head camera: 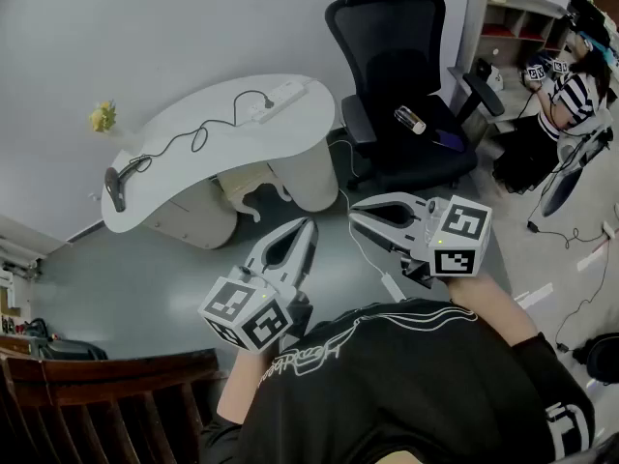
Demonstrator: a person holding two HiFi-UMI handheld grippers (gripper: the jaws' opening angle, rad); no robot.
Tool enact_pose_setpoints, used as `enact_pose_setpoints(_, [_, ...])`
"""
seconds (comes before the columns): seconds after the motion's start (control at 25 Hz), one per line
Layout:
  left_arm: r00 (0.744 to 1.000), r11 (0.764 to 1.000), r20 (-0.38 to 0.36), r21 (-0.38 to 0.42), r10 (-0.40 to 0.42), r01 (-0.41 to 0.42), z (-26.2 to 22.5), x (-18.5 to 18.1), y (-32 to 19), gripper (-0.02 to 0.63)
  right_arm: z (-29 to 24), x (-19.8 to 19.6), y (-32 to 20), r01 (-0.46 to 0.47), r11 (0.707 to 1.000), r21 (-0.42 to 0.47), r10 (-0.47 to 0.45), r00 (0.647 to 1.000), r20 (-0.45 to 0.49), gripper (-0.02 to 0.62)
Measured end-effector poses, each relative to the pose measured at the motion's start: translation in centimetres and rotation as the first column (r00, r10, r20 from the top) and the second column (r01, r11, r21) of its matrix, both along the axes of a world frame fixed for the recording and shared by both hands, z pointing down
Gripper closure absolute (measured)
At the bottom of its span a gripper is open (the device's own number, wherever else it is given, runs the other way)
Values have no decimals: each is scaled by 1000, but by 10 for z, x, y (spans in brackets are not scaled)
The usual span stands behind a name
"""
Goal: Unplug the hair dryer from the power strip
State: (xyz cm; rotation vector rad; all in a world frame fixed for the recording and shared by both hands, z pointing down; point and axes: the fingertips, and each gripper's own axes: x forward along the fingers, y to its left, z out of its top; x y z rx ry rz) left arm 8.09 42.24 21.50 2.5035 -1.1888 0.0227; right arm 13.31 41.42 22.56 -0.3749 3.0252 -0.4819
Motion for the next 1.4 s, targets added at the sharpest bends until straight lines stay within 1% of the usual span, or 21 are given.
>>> enact_pose_setpoints(0.12, [1000, 1000, 1, 13, 8, -8, 0, 2, 0, 603, 2, 1, -1, -3, 1000, 14, 3, 1000, -19, 598])
enact_pose_setpoints(0.32, [996, 995, 41, 59, 77, -79, 0, 11, 6, 603, 0, 3, 0, -7, 1000, 13, 7, 1000, -17, 598])
enact_pose_setpoints(0.4, [995, 994, 28, 51, 94, -95, 1, 15, 7, 603, 0, 5, -1, -14, 1000, 12, 14, 1000, -18, 598])
enact_pose_setpoints(0.52, [997, 996, 3, 36, 82, -82, 3, 17, 2, 603, 3, 11, -4, -26, 1000, 6, 26, 999, -23, 598])
enact_pose_setpoints(0.8, [999, 999, 7, 24, 38, -38, 10, 10, -7, 602, 14, 13, -13, -33, 999, -23, 33, 999, -6, 597])
enact_pose_setpoints(0.96, [1000, 1000, 11, 1, 14, -14, 15, -1, -29, 602, 18, 5, -33, -21, 999, -38, 21, 1000, 0, 597])
enact_pose_setpoints(1.12, [1000, 1000, 5, -31, -2, 2, 26, -20, -54, 601, 28, -11, -58, -15, 997, -73, 14, 1000, -14, 597])
enact_pose_setpoints(1.4, [1000, 996, -27, -94, -15, 13, 59, -65, -141, 601, 61, -50, -140, -32, 989, -148, 28, 999, -27, 597])
